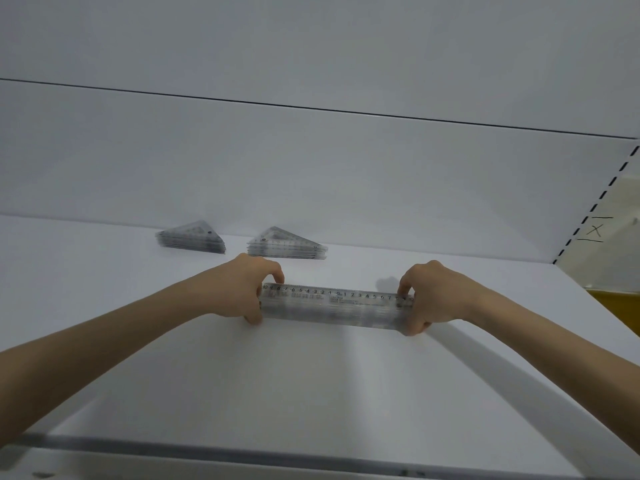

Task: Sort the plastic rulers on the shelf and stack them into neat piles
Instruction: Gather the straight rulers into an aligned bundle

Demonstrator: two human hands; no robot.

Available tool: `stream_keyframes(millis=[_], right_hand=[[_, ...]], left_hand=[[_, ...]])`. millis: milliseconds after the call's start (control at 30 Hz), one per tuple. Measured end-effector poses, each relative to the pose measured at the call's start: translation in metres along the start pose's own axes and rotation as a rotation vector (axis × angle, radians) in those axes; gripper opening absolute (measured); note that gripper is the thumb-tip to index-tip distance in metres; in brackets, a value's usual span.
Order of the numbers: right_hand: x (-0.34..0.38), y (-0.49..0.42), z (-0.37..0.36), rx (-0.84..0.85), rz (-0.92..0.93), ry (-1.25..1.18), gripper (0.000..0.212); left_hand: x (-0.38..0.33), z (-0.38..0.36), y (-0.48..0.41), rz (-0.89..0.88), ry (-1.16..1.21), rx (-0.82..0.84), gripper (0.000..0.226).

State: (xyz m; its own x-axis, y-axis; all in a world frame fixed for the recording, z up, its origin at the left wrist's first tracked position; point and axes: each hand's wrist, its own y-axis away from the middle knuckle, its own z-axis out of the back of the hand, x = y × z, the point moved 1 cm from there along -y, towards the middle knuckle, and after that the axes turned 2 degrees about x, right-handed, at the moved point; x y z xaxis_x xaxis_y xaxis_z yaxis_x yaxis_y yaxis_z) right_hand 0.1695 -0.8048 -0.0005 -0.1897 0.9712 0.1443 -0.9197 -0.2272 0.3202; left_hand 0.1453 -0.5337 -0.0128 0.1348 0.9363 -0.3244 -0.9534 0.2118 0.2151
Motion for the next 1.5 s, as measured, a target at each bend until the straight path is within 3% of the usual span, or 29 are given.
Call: stream_keyframes(millis=[333, 467, 533, 633, 767, 833, 1167, 1500], right_hand=[[-0.003, 0.000, 0.001, 0.011, 0.010, 0.011, 0.048], [-0.007, 0.003, 0.000, -0.035, 0.066, 0.231, 0.057], [-0.004, 0.001, -0.003, -0.049, 0.161, 0.209, 0.050], [-0.001, -0.004, -0.006, -0.076, 0.234, 0.131, 0.037], [-0.003, -0.012, -0.006, -0.120, 0.252, 0.149, 0.025], [-0.004, -0.015, -0.007, -0.114, 0.270, 0.153, 0.023], [-0.009, -0.023, -0.012, -0.125, 0.324, 0.270, 0.027], [-0.088, -0.029, 0.002, -0.131, 0.174, 0.292, 0.026]], left_hand=[[-0.005, 0.005, -0.003, 0.057, -0.044, 0.053, 0.058], [-0.011, 0.007, -0.003, 0.109, -0.142, 0.123, 0.084], [-0.015, 0.004, -0.006, 0.065, -0.248, 0.095, 0.091], [-0.026, -0.005, -0.012, 0.004, -0.287, 0.111, 0.079], [-0.034, -0.006, -0.020, -0.042, -0.262, 0.113, 0.033], [-0.034, -0.004, -0.024, -0.035, -0.250, 0.127, 0.024], [-0.038, -0.003, -0.033, -0.064, -0.276, 0.174, 0.018], [-0.109, -0.012, -0.097, -0.194, -0.315, 0.178, 0.019]])
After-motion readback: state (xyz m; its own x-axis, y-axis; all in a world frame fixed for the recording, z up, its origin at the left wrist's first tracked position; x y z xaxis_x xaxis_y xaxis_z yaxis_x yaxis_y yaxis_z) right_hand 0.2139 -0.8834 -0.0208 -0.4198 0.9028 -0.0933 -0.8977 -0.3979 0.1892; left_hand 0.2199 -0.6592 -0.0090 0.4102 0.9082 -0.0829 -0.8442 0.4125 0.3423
